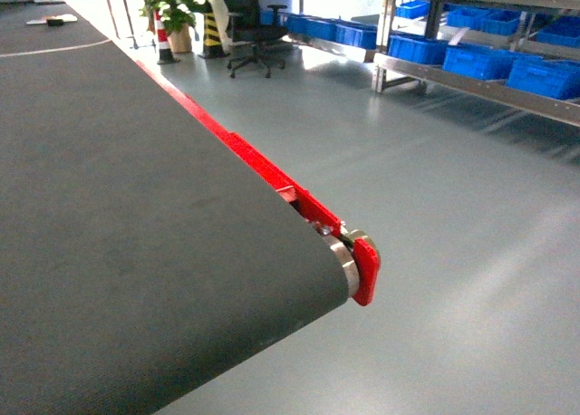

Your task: Pick blue part to blue bin on bottom shelf

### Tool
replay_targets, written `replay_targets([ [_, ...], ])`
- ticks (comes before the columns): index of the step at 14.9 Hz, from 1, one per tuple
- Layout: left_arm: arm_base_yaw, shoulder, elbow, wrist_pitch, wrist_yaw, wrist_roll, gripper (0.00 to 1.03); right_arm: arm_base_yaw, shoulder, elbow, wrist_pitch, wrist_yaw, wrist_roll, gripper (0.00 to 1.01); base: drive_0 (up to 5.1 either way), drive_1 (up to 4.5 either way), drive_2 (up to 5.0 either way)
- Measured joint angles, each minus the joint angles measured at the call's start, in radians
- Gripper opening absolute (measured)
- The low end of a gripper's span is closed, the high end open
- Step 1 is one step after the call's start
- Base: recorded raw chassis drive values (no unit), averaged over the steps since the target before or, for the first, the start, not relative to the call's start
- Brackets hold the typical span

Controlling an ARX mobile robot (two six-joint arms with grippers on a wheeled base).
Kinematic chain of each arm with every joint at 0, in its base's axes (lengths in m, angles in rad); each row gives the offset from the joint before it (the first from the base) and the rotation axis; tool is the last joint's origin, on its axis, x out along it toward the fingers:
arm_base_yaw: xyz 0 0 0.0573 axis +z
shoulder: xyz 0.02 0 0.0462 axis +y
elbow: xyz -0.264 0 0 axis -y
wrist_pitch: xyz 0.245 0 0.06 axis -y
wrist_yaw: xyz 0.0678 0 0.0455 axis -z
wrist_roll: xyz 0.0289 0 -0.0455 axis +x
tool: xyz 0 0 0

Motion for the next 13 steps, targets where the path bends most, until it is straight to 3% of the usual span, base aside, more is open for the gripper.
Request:
replay_targets([
  [13,0.000,0.000,0.000,0.000,0.000,0.000,0.44,0.000,0.000,0.000,0.000,0.000,0.000,0.98,-1.7,-1.69,-1.7],
])
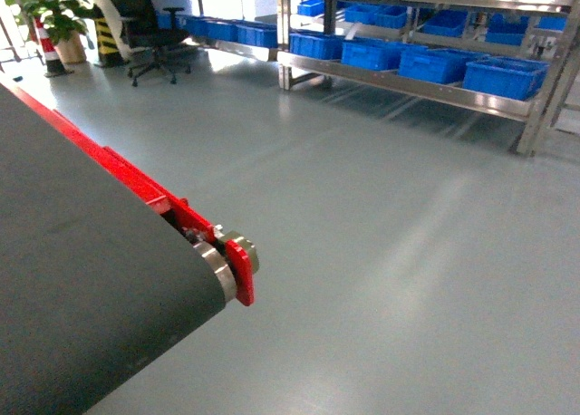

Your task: Pick blue part to blue bin on bottom shelf

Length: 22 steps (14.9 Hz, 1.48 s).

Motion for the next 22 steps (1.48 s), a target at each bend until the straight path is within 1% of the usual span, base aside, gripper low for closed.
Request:
replay_targets([
  [22,0.000,0.000,0.000,0.000,0.000,0.000,0.43,0.000,0.000,0.000,0.000,0.000,0.000,0.98,-1.6,-1.59,-1.6],
])
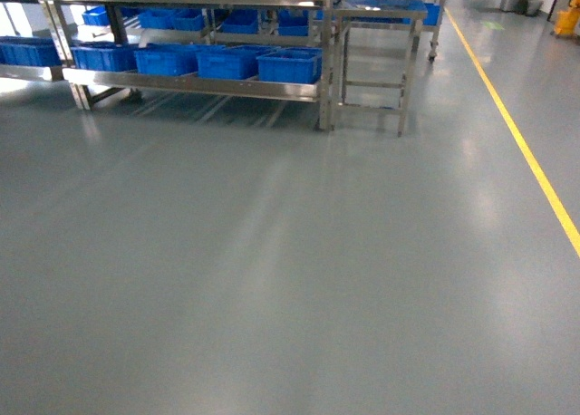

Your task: Pick blue part to blue bin on bottom shelf

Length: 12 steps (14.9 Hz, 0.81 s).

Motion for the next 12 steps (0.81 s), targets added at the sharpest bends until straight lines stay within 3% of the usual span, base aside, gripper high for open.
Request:
replay_targets([
  [10,0.000,0.000,0.000,0.000,0.000,0.000,0.43,0.000,0.000,0.000,0.000,0.000,0.000,0.98,-1.6,-1.62,-1.6],
  [12,0.001,-0.004,0.000,0.004,0.000,0.000,0.43,0.000,0.000,0.000,0.005,0.000,0.000,0.98,0.0,2.04,-2.1],
])
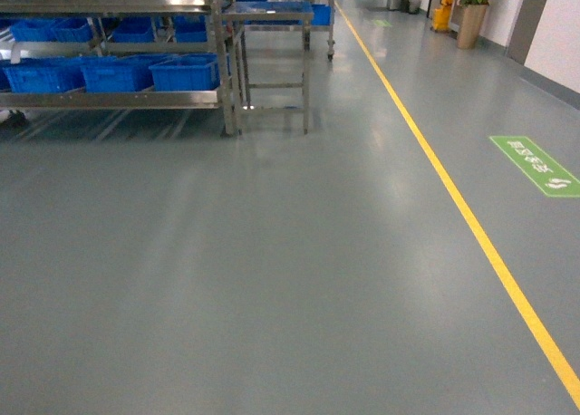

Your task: Pick blue part to blue bin on bottom shelf

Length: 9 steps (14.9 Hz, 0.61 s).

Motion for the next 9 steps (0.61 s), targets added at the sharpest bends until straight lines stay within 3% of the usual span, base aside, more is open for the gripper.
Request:
replay_targets([
  [9,0.000,0.004,0.000,-0.007,0.000,0.000,0.43,0.000,0.000,0.000,-0.006,0.000,0.000,0.98,0.0,4.14,-4.1],
])
